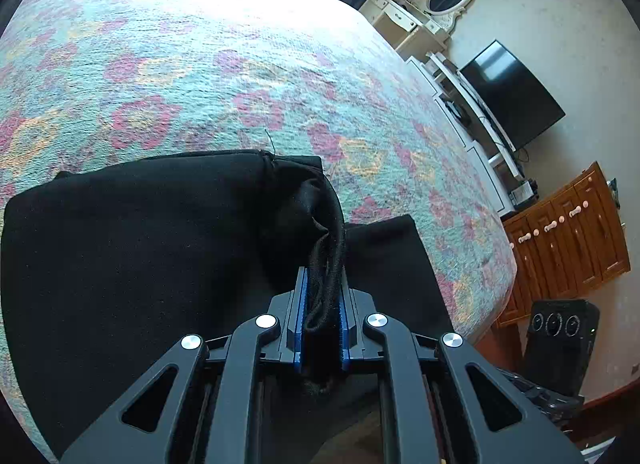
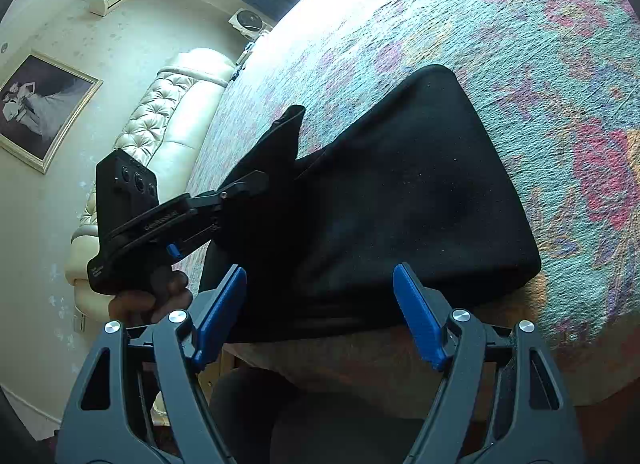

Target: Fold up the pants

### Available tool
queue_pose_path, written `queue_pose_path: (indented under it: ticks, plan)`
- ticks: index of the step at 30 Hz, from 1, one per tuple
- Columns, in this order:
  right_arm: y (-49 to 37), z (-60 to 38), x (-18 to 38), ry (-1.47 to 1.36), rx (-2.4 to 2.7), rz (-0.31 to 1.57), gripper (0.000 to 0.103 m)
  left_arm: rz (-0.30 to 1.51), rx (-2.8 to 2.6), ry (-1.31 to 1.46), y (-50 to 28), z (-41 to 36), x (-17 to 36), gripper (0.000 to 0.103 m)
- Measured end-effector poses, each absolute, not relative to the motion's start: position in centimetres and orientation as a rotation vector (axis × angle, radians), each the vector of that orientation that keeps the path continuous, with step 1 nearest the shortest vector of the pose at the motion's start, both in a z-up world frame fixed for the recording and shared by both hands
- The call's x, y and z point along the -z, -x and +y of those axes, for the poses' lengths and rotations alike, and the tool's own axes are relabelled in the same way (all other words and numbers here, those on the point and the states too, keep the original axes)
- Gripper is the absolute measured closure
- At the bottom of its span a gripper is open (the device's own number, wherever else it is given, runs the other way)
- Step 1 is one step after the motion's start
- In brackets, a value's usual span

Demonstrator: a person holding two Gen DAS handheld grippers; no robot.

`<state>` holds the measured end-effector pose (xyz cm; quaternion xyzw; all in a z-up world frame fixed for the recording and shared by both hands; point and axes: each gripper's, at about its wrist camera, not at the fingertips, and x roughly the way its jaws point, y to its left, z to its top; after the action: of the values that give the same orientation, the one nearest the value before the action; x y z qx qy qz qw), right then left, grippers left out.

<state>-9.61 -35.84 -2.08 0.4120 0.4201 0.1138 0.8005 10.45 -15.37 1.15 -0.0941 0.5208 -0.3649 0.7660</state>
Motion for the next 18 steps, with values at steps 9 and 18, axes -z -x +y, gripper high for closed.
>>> queue_pose_path:
  ticks: [9, 18]
  plan:
    - [10.0, -36.5, 2.0, -0.895, -0.228, 0.875, 0.027, 1.056, 0.83, 0.149, -9.7, -16.7, -6.2, 0.091]
    - [11.4, -38.7, 1.3, -0.936, -0.131, 0.79, 0.027, 1.122, 0.813, 0.117, -8.2, -21.3, -2.8, 0.091]
